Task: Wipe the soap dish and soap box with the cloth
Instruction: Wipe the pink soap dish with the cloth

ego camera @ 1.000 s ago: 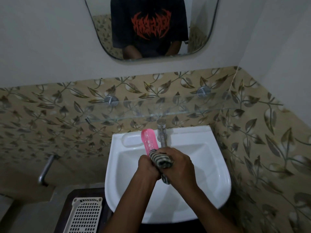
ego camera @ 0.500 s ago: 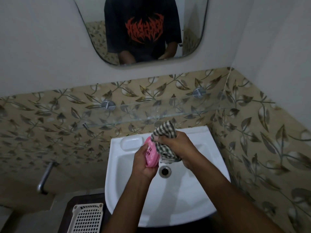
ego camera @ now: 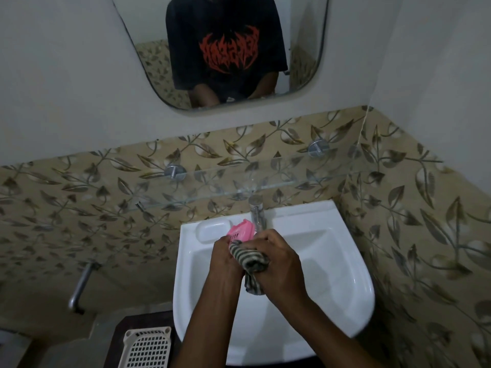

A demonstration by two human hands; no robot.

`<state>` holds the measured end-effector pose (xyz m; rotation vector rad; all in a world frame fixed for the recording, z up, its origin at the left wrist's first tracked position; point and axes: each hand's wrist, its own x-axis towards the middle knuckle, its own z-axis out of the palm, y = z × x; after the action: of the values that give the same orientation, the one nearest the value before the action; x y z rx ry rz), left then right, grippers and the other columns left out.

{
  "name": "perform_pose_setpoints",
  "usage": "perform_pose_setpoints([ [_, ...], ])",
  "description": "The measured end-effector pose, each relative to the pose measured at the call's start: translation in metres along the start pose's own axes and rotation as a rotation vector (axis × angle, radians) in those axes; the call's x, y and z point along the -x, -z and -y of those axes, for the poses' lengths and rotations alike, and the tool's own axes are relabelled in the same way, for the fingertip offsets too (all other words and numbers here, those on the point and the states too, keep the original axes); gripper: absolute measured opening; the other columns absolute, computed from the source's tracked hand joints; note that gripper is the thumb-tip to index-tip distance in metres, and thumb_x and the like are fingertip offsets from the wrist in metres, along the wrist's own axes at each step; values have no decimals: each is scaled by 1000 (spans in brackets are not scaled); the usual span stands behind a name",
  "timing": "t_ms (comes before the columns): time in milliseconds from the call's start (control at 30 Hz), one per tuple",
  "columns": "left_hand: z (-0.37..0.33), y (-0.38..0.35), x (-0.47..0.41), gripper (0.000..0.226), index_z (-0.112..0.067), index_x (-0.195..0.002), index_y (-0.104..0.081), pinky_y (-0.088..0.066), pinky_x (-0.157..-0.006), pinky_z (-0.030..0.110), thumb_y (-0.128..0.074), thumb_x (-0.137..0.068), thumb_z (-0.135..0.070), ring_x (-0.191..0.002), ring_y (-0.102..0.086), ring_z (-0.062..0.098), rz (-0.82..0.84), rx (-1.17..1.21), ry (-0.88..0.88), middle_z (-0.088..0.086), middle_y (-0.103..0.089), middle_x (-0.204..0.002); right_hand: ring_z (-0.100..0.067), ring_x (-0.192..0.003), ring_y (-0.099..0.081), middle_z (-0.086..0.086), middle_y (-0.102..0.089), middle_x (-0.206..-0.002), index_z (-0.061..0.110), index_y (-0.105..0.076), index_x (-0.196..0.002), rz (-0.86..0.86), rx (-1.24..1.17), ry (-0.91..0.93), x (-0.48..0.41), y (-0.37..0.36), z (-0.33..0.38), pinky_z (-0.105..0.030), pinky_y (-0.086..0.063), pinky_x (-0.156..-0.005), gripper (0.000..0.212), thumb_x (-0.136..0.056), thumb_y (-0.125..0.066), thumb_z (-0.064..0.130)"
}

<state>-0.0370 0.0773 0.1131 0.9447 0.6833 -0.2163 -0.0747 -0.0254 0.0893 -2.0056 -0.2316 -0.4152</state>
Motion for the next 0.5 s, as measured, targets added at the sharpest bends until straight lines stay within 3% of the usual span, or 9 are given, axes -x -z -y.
perform_pose_setpoints([
  [133,-3,-5,-8,30,2,-91,-50,-44,-66,33,-39,-103,-24,-71,-48,25,-23,0,110,14,-49,-82,-3,-82,-63,19,-59,-92,33,-71,-98,91,-58,-49,2,5,-3,-26,-54,-70,28,-74,-66,47],
  [233,-7,-11,-19,30,3,-116,-48,-46,-81,37,-45,-101,-24,-76,-51,29,-37,71,143,18,-53,-88,1,-83,-62,19,-59,-86,35,-68,-93,33,-96,-46,-4,12,-5,-16,-53,-73,22,-74,-76,26],
  [300,-4,-11,-25,39,5,-132,-52,-55,-86,45,-49,-98,-15,-86,-60,32,-17,155,145,21,-62,-104,7,-80,-60,22,-59,-84,37,-60,-73,-111,-125,-164,-19,20,-6,-4,-45,-73,31,-74,-81,14],
  [400,-1,-10,-29,40,-4,-135,-56,-59,-69,45,-52,-95,-9,-87,-64,30,-31,234,149,18,-64,-113,6,-78,-58,24,-57,-80,42,-51,-74,-157,-123,-335,-43,29,-1,-1,-39,-69,32,-74,-82,32],
  [500,-2,-11,-35,41,-2,-135,-54,-60,-61,42,-50,-96,-10,-83,-63,29,-96,230,117,17,-65,-103,3,-77,-59,19,-58,-81,41,-57,-80,-50,-47,-213,-35,27,1,-8,-46,-72,28,-75,-82,28],
])
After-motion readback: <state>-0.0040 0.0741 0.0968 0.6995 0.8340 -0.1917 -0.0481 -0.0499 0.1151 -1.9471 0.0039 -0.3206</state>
